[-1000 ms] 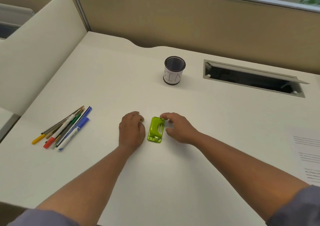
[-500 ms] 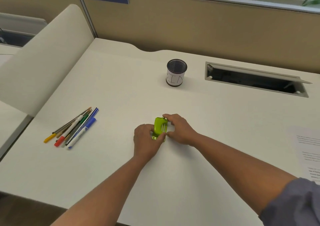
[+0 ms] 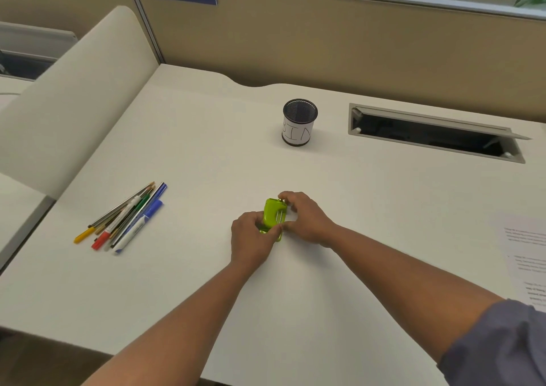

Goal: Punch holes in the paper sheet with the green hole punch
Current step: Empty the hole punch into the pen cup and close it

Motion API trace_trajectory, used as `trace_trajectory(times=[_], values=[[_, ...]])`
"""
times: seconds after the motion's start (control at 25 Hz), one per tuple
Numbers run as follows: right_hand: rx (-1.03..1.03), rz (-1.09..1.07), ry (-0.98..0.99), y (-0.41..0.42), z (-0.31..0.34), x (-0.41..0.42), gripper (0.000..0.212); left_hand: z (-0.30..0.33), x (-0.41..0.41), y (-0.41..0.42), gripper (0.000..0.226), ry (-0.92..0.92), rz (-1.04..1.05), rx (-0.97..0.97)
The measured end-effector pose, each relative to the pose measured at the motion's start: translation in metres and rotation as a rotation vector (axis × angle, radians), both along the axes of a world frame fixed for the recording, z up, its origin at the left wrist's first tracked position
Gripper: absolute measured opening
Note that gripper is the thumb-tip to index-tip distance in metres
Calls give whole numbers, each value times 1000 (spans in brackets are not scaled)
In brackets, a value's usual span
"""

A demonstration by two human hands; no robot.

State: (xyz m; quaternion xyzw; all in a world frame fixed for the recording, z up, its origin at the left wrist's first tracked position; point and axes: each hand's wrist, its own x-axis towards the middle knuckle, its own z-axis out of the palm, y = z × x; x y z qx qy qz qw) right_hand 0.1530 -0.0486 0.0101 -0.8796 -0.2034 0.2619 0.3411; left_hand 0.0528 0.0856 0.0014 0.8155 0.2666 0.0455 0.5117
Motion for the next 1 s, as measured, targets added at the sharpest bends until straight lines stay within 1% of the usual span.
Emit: trace_trajectory(times=[0.16, 0.24, 0.44, 0.52, 0.6, 0.76, 0.84, 1.0], values=[[75, -110, -7, -11, 7, 1, 55, 7, 10, -2, 20, 5, -50, -117], [92, -169, -27, -23, 10, 4, 47, 11, 19, -8, 24, 12, -92, -136], [109, -266, -56, -55, 14, 11, 37, 22, 40, -28, 24, 36, -190, -160], [127, -313, -47, -67, 16, 12, 37, 26, 49, -36, 29, 39, -223, -154], [139, -347, -47, -78, 18, 14, 42, 31, 60, -45, 33, 41, -254, -144], [115, -373, -113, -104, 30, 22, 64, 43, 87, -66, 34, 44, -340, -93], [100, -391, -145, -119, 35, 29, 65, 46, 102, -77, 30, 42, -384, -53], [96, -423, -161, -142, 40, 45, 58, 53, 132, -96, 28, 32, -462, 49]])
